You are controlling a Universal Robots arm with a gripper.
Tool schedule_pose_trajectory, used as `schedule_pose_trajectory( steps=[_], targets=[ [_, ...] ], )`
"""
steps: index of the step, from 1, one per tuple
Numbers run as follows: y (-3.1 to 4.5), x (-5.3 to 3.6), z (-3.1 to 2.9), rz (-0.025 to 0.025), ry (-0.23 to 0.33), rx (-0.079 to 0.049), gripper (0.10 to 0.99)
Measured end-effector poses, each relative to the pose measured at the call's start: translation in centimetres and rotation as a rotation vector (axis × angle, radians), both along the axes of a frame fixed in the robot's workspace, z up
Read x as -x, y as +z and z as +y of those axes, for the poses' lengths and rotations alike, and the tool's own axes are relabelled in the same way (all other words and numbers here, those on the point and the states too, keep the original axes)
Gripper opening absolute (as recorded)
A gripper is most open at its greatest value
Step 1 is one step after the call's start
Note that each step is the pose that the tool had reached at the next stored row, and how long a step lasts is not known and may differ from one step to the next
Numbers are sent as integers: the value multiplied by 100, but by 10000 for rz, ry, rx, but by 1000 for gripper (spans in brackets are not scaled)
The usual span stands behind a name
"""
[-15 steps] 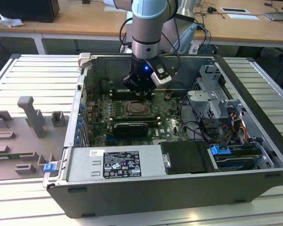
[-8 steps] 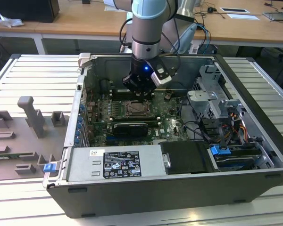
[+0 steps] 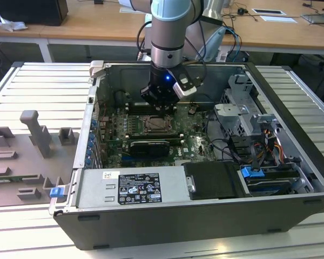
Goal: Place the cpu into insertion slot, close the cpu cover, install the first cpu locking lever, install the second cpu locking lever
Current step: 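Install the first cpu locking lever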
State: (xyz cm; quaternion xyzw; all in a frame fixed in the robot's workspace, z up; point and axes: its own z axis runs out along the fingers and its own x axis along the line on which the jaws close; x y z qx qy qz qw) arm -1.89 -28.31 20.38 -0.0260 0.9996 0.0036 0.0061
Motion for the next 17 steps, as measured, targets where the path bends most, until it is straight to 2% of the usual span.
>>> schedule_pose_trajectory(
  steps=[9, 13, 16, 17],
  targets=[
    [-24, 0, 1, 2, -2, 24, 106],
    [-28, -1, 2, 3, 0, -134, 106],
    [-30, -1, 4, 0, 0, -366, 106],
    [-30, -1, 4, 1, -1, -378, 106]
  ],
)
